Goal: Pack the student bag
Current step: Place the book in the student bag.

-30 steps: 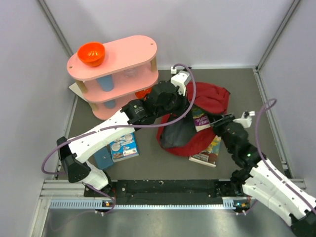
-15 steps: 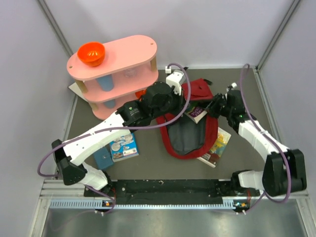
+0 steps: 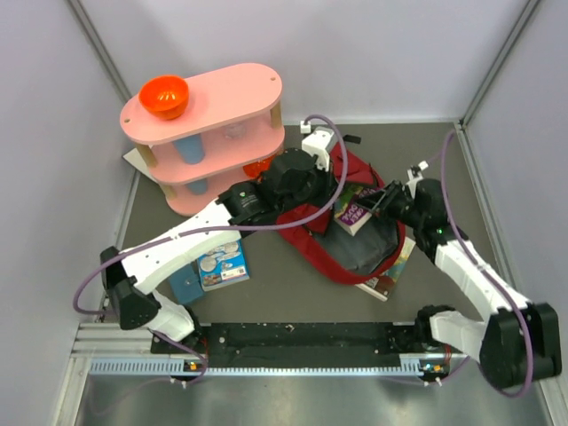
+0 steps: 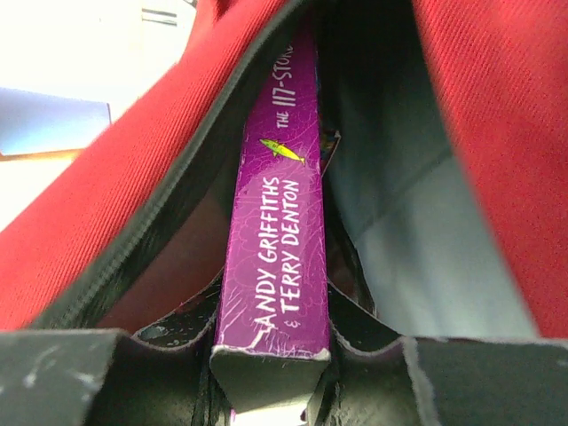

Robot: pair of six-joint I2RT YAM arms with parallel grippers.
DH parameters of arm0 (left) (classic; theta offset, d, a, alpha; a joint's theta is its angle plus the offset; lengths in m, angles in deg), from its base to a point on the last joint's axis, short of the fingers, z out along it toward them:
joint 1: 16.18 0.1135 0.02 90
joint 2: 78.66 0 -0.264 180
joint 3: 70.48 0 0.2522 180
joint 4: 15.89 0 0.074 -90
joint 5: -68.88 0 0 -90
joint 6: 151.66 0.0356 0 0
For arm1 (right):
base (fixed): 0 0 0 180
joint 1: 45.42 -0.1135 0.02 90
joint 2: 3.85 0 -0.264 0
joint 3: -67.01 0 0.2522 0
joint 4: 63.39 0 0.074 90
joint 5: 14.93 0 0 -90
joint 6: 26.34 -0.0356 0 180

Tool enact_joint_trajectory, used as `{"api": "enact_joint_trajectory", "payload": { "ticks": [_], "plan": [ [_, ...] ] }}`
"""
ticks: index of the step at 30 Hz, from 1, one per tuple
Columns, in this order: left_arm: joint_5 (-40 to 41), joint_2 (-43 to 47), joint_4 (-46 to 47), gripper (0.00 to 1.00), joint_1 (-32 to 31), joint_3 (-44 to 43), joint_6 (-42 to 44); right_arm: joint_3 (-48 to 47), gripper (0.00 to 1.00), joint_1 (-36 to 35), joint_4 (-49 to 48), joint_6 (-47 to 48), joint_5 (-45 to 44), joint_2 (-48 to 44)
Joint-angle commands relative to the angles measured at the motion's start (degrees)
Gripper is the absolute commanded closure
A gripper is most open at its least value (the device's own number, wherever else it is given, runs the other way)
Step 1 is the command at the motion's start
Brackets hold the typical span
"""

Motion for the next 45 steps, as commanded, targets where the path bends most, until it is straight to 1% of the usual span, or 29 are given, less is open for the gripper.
{"api": "enact_joint_trajectory", "payload": {
  "ticks": [1, 4, 6, 7, 8, 9, 10, 11, 12, 15, 16, 17, 18, 19, 22, 23, 26, 29, 34, 37, 40, 41, 43, 45],
  "plan": [
    [0.5, -2.9, 3.4, 1.0, -0.1, -2.6, -1.1, 5.0, 1.0, -2.2, -4.6, -5.3, -2.8, -12.1],
    [-0.4, -3.5, 4.0, 1.0, -0.1, -3.0, -1.4, 9.1, 1.0, -4.6, -6.1, -8.6, -6.6, -16.5],
    [-0.7, -3.5, 4.0, 1.0, -0.1, -3.3, -1.6, 11.1, 1.0, -7.9, -7.1, -10.2, -10.5, -17.6],
    [-0.8, -3.4, 4.0, 1.0, -0.1, -3.4, -1.6, 12.0, 1.0, -9.5, -8.3, -11.5, -12.7, -18.8],
    [-0.9, -3.3, 3.9, 1.0, -0.1, -3.4, -1.5, 14.2, 1.0, -11.8, -9.6, -12.4, -18.7, -19.3],
    [-1.0, -2.8, 3.9, 1.0, -0.1, -3.4, -1.3, 15.2, 1.0, -14.9, -13.5, -13.1, -21.4, -19.5],
    [-1.4, -2.5, 3.9, 1.0, -0.1, -3.4, -1.1, 16.2, 1.0, -15.9, -16.1, -13.7, -23.2, -19.4],
    [-1.5, -2.2, 3.7, 1.0, -0.1, -3.4, -1.0, 17.2, 1.0, -16.1, -18.0, -13.8, -24.7, -17.6],
    [-1.6, -1.8, 3.6, 1.0, -0.1, -3.3, -0.8, 17.4, 1.0, -16.1, -21.8, -14.1, -25.0, -16.5],
    [-2.5, 0.3, 3.3, 1.0, -0.1, -2.9, -0.5, 17.2, 1.0, -16.1, -27.8, -14.0, -25.5, -10.4],
    [-3.0, 0.6, 3.0, 1.0, -0.1, -2.8, -0.5, 17.4, 1.0, -16.1, -34.5, -14.0, -25.2, -8.8],
    [-3.1, 1.0, 2.8, 1.0, -0.1, -2.9, -0.4, 17.0, 1.0, -16.2, -37.0, -14.3, -24.3, -7.0],
    [-3.1, 1.9, 2.6, 1.0, -0.1, -2.8, -0.4, 16.8, 1.0, -16.1, -39.2, -15.0, -24.0, -3.2],
    [-3.0, 2.2, 2.4, 1.0, -0.1, -2.8, -0.4, 16.8, 1.0, -16.1, -45.4, -15.8, -23.6, -1.4],
    [-1.9, 3.5, 2.2, 1.0, -0.1, -2.9, 0.1, 16.1, 1.0, -16.2, -52.1, -17.7, -23.1, 6.9],
    [-1.1, 3.8, 2.1, 1.0, -0.1, -3.0, 0.0, 15.5, 1.0, -16.1, -56.6, -18.1, -22.9, 8.6],
    [-0.7, 4.2, 1.4, 1.0, -0.1, -3.0, 0.7, 14.2, 1.0, -16.6, -61.1, -19.2, -23.6, 14.1],
    [0.4, 4.7, 1.4, 1.0, -0.1, -2.5, 1.1, 11.8, 1.0, -17.4, -60.6, -19.4, -26.0, 18.5],
    [1.2, 3.8, 1.2, 1.0, 0.1, -2.3, 1.4, 8.4, 1.0, -18.7, -65.7, -19.8, -26.3, 25.5],
    [1.2, 3.2, 1.1, 1.0, 0.5, -2.1, 1.4, 6.1, 0.99, -19.6, -63.4, -19.5, -26.0, 28.3],
    [2.0, 3.1, 1.0, 1.0, 0.7, -1.7, 1.6, 5.4, 0.91, -19.9, -57.6, -18.0, -24.6, 28.6],
    [1.9, 3.1, 1.1, 1.0, 0.9, -1.4, 1.2, 5.3, 0.81, -20.1, -56.2, -17.6, -24.6, 28.2],
    [1.6, 3.4, 1.6, 1.0, 1.3, -0.7, 1.0, 3.8, 0.75, -20.2, -48.1, -16.5, -23.3, 28.0],
    [1.3, 3.9, 1.8, 1.0, 1.6, -0.3, 0.9, 2.8, 0.69, -20.3, -44.1, -15.0, -22.4, 28.6]
  ]
}}
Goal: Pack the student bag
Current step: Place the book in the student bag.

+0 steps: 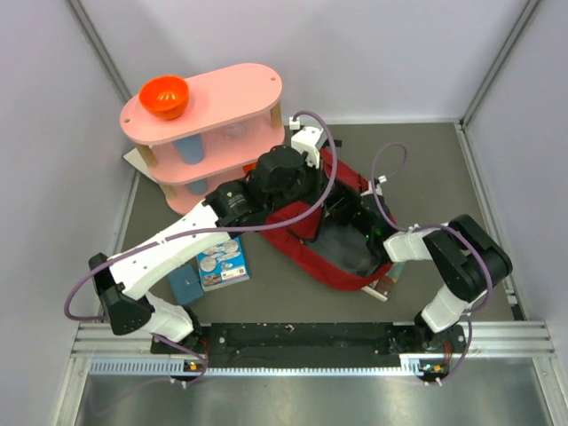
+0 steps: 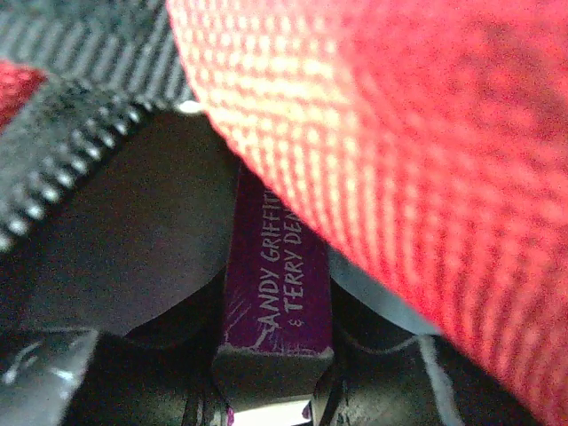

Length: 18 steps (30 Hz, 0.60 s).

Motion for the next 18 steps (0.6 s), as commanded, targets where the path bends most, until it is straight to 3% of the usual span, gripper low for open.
{"api": "enact_joint_trajectory", "payload": {
  "ticks": [1, 4, 5, 9, 11, 15, 16, 17, 18],
  "plan": [
    [0.5, 2.1, 4.3, 1.0, 0.8, 0.5, -0.2, -5.9, 0.66, -1.1, 4.7, 3.0, 4.0, -0.2],
    [0.3, 2.6, 4.1, 1.0, 1.0, 0.8, -0.2, -7.9, 0.54, -1.4, 8.4, 5.5, 7.3, 0.5],
    [0.3, 3.0, 4.4, 1.0, 1.1, 1.1, -0.2, -7.9, 0.44, -1.4, 10.0, 5.8, 7.4, 0.2],
    [0.3, 4.0, 4.5, 1.0, 1.4, 2.6, -0.4, -5.7, 0.3, -1.4, 15.1, 7.1, 5.2, -3.8],
    [0.4, 4.8, 4.6, 1.0, 1.5, 3.5, -0.5, -4.6, 0.27, -1.4, 18.4, 8.0, 3.8, -7.4],
    [0.6, 5.7, 4.9, 1.0, 2.0, 5.1, -0.5, -2.1, 0.27, -1.4, 26.3, 9.3, 0.9, -14.6],
    [0.5, 5.8, 5.0, 1.0, 2.1, 5.2, -0.5, -0.5, 0.33, -1.4, 25.9, 9.3, -0.3, -15.7],
    [0.4, 6.1, 5.1, 1.0, 2.3, 5.4, -0.6, 0.3, 0.49, -1.4, 25.4, 9.2, -0.6, -17.7],
    [0.3, 6.1, 5.2, 1.0, 2.4, 5.8, -0.6, 0.8, 0.54, -1.4, 25.1, 9.4, -1.1, -18.3]
  ]
}}
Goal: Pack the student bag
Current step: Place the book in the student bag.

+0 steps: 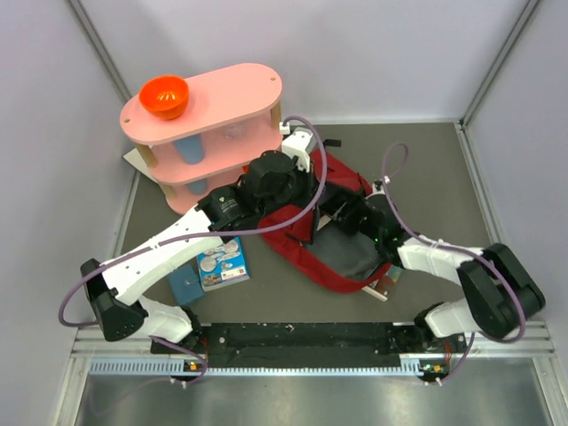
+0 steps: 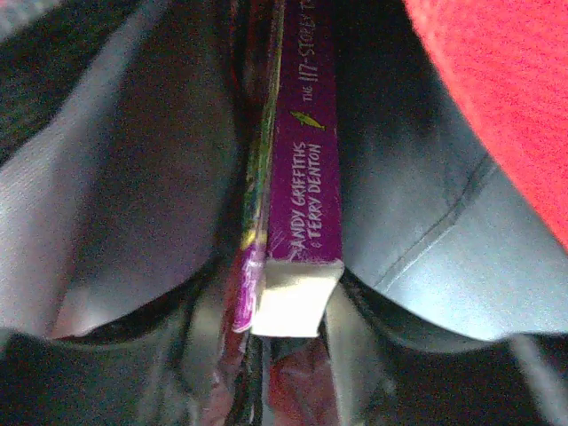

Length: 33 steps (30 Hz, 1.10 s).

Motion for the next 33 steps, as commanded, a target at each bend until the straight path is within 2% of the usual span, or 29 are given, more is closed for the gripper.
{"api": "enact_joint_trajectory", "payload": {
  "ticks": [1, 2, 4, 5, 9, 12, 14, 15, 16, 19, 23, 24, 30, 32, 33],
  "plan": [
    [0.1, 3.0, 4.3, 1.0, 0.7, 0.7, -0.6, 2.3, 0.6, -0.7, 0.1, 1.8, -3.7, -6.0],
    [-0.1, 3.1, 4.5, 1.0, 0.7, 0.8, -0.8, 1.7, 0.74, -0.6, 0.4, 1.8, -3.5, -5.2],
    [-0.4, 3.2, 4.8, 1.0, 0.8, 0.8, -0.9, -0.7, 0.85, -0.6, 0.1, 2.5, -1.7, -3.1],
    [-0.7, 3.2, 4.8, 1.0, 0.7, 0.8, -0.8, -1.3, 1.0, -0.7, -1.2, 2.6, -0.7, -2.0],
    [-1.1, 3.2, 5.0, 1.0, 0.8, 1.2, -1.1, -2.1, 1.0, -0.8, -11.4, -0.4, 1.7, 5.0],
    [-1.0, 3.1, 4.8, 1.0, 0.9, 1.4, -1.3, -4.0, 1.0, -0.8, -10.3, -0.7, 2.1, 6.9],
    [-0.9, 3.0, 4.4, 1.0, 0.9, 1.4, -1.2, -3.4, 0.91, -0.8, -8.3, -0.3, 1.1, 5.5],
    [-0.7, 3.0, 4.0, 1.0, 0.9, 1.4, -1.1, -2.1, 0.82, -0.9, -5.4, 0.9, -1.0, 4.1],
    [-0.4, 3.0, 3.7, 1.0, 0.8, 1.5, -1.0, -1.2, 0.67, -0.8, -3.9, 1.6, -2.0, 0.9],
    [0.6, 2.9, 2.9, 1.0, 1.1, 1.9, -0.6, 1.1, 0.45, -0.8, 3.0, 5.4, -3.9, -5.3],
    [2.6, 3.0, 1.8, 1.0, 1.9, 3.1, -0.2, 2.7, 0.35, -0.7, 18.6, 11.0, -8.2, -20.7],
    [2.6, 3.1, 1.8, 1.0, 2.2, 4.1, -0.3, 3.4, 0.35, -0.8, 23.8, 11.7, -10.1, -23.7],
    [0.7, 5.2, 1.7, 1.0, 4.5, 8.6, -0.9, 6.1, 0.34, -0.8, 38.3, 12.6, -16.5, -43.5],
    [-3.7, 5.9, 2.2, 1.0, 4.8, 10.5, -0.4, 6.0, 0.32, -0.6, 44.6, 12.0, -19.5, -47.4],
    [-5.8, 6.1, 2.2, 0.9, 5.0, 11.1, 0.0, 5.7, 0.31, -0.5, 46.1, 12.0, -22.3, -50.4]
  ]
}}
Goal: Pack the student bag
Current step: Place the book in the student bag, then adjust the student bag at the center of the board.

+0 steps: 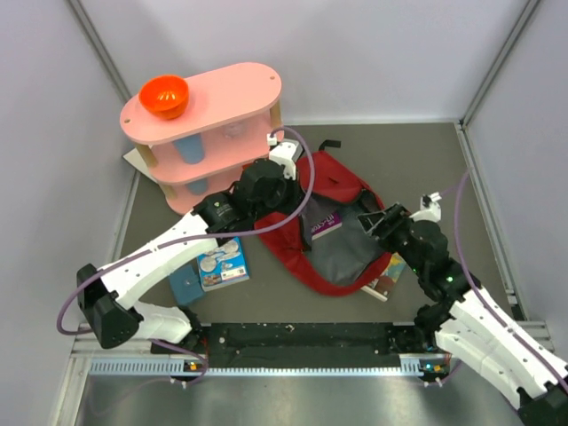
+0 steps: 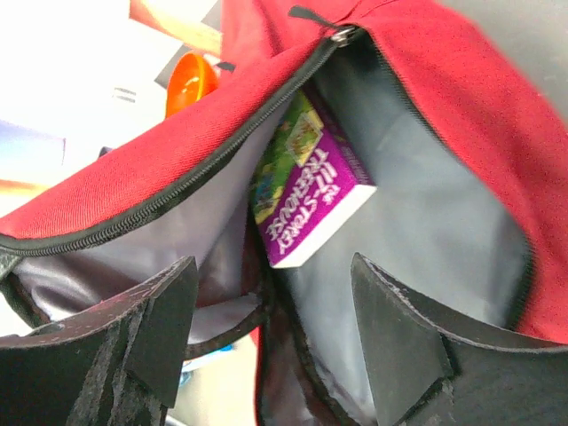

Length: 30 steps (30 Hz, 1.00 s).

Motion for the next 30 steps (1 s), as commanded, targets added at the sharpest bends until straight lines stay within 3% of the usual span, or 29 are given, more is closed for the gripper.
{"api": "enact_joint_trajectory", "payload": {
  "ticks": [1, 2, 3, 5, 6, 7, 13, 20, 22, 24, 26, 27, 30],
  "plan": [
    [-7.9, 3.6, 1.9, 0.81, 0.7, 2.9, 1.6, -0.1, 0.25, 0.2, 15.7, 1.6, -10.5, -8.0],
    [-11.4, 3.9, 1.1, 0.73, 0.7, 3.8, 1.7, -0.4, 0.22, 0.6, 19.4, 1.5, -11.9, -8.8],
    [-12.9, 4.4, 0.6, 0.55, 0.7, 4.4, 1.8, -0.9, 0.19, 1.1, 20.9, 1.6, -13.9, -9.8],
    [-14.0, 7.0, 0.5, 0.41, 0.8, 7.1, 1.5, -1.7, 0.18, 3.9, 24.9, 2.6, -14.1, -9.8],
    [-14.1, 8.2, 0.4, 0.28, 0.7, 8.0, 0.9, -2.2, 0.17, 4.9, 25.9, 3.2, -13.6, -9.7],
    [-14.1, 10.8, 0.5, 0.23, 0.7, 8.7, 0.9, -2.2, 0.16, 7.6, 26.3, 3.8, -12.9, -9.0],
    [-5.6, 19.3, 0.8, 0.06, 0.7, 12.2, 0.7, -2.3, 0.14, 17.2, 24.9, 9.9, -1.2, -1.6],
    [-5.0, 17.5, -0.6, 0.06, 0.8, 12.5, 0.1, 0.4, 0.14, 17.4, 11.7, 10.6, 12.8, 7.0],
    [-5.4, 16.9, -0.5, 0.07, 0.8, 12.5, -0.3, 0.7, 0.25, 17.4, 9.9, 9.8, 13.9, 8.5],
    [-5.2, 16.8, -0.7, 0.07, 0.8, 12.7, -0.3, 3.0, 0.5, 17.1, 7.0, 8.7, 18.5, 8.9],
    [-4.5, 17.1, -0.7, 0.07, 0.8, 13.2, -0.5, 6.9, 0.67, 16.7, -0.4, 5.9, 24.2, 8.6],
    [-4.2, 17.3, -0.6, 0.07, 0.8, 13.4, -0.5, 7.9, 0.84, 16.1, -2.4, 5.1, 25.0, 8.2],
    [-3.9, 17.3, -0.4, 0.07, 0.8, 13.5, -0.1, 7.8, 1.0, 9.6, -1.1, 3.9, 21.8, 7.8]
  ]
}}
